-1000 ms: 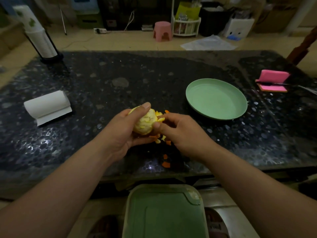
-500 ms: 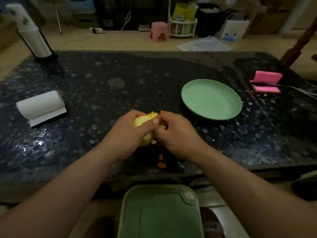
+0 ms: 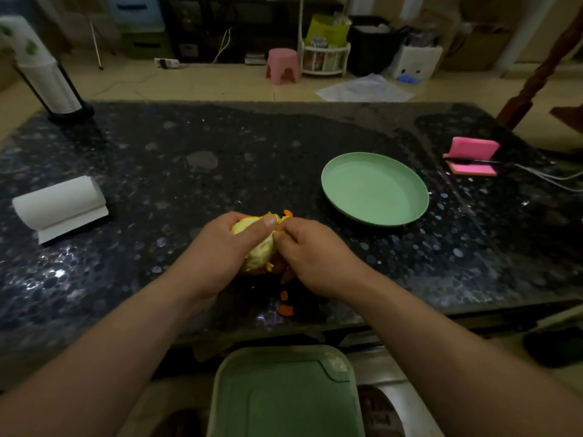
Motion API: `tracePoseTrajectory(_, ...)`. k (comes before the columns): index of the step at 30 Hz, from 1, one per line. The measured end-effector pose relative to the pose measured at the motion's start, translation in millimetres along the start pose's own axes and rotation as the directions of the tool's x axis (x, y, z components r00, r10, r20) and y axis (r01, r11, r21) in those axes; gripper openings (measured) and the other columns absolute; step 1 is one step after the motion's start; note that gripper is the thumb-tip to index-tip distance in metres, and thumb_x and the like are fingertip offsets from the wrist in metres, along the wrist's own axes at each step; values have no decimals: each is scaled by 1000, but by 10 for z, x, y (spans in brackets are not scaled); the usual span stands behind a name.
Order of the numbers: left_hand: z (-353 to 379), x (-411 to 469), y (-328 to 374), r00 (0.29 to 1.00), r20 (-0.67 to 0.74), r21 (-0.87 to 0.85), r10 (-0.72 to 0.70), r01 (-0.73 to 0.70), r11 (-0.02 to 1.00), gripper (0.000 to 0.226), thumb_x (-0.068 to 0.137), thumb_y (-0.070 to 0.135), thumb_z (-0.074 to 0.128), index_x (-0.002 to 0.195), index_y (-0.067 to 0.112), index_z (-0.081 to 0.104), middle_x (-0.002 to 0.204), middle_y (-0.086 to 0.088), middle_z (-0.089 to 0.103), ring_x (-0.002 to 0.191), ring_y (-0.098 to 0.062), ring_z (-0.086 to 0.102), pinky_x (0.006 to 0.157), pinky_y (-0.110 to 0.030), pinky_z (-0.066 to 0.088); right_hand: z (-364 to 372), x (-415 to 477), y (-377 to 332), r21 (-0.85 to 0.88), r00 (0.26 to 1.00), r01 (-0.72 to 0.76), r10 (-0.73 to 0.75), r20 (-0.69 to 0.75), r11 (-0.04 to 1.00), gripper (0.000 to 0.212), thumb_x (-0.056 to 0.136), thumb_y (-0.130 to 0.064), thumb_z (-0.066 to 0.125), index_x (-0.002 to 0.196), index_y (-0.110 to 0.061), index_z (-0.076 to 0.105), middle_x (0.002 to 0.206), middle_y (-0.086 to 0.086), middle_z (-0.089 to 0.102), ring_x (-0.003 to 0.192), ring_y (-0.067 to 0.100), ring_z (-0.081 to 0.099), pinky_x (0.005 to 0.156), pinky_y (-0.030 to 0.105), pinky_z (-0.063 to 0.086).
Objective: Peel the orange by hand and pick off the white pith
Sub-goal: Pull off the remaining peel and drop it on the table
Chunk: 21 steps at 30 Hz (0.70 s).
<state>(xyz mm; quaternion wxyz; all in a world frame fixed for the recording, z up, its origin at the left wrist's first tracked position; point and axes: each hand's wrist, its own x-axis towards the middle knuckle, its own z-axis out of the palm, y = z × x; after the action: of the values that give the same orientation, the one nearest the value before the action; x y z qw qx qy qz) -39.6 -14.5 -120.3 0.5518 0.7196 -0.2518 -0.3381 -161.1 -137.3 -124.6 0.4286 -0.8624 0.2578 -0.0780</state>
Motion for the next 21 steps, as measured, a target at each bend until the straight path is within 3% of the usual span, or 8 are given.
tracePoseTrajectory(3,30,-1,-18,1000,5,28,31,-31,999,41,88,53,75,112,19,72,98,-4,78,85,-16,76,71,-31,61,-22,-34,-10,-55,997,30,-34,-62,998,19,102,-24,53,94,-14,67,81,3,73,69,19,71,68,46,61)
tracePoseTrajectory(6,35,11,-8,999,6,33,52,-52,998,35,93,49,74,112,19,72,96,-3,78,80,-13,75,66,-28,58,-39,-43,-14,-36,989,43,-48,-137,998,14,98,-23,58,94,-14,69,81,2,71,72,21,69,68,45,59)
tracePoseTrajectory(9,22,27,7,999,4,-3,33,-33,999,44,88,54,79,112,18,73,98,-6,79,90,-24,77,74,-38,62,-25,-29,-2,15,987,39,-36,-158,999,13,96,-22,59,94,-18,72,79,0,72,72,19,70,70,47,60)
tracePoseTrajectory(12,-23,40,19,1000,26,-96,-7,9,995,55,80,59,80,114,16,73,103,-11,79,101,-34,76,85,-50,63,-52,-14,5,99,996,15,-6,-88,995,17,101,-25,57,99,-21,73,79,2,76,70,19,73,73,49,63)
tracePoseTrajectory(16,-12,-7,41,1000,15,-36,18,-17,999,39,89,48,78,113,18,72,100,-10,78,88,-24,76,69,-35,61,-73,-20,-15,117,997,11,-2,-80,993,12,97,-19,62,93,-19,73,75,3,76,67,19,74,71,48,64)
tracePoseTrajectory(19,-28,-29,51,1000,17,13,24,-24,1000,41,89,53,78,112,20,73,101,-7,78,91,-24,76,77,-41,62,-41,-20,-26,69,985,37,-25,-169,997,7,89,-20,66,86,-20,73,72,0,73,66,15,70,67,45,62)
tracePoseTrajectory(21,-55,-31,86,999,47,-54,5,-3,999,41,91,51,76,111,15,73,100,-8,78,91,-26,74,81,-43,60,-32,-24,-36,179,986,44,-13,-167,983,7,86,-21,66,86,-20,74,71,1,73,64,17,69,65,47,61)
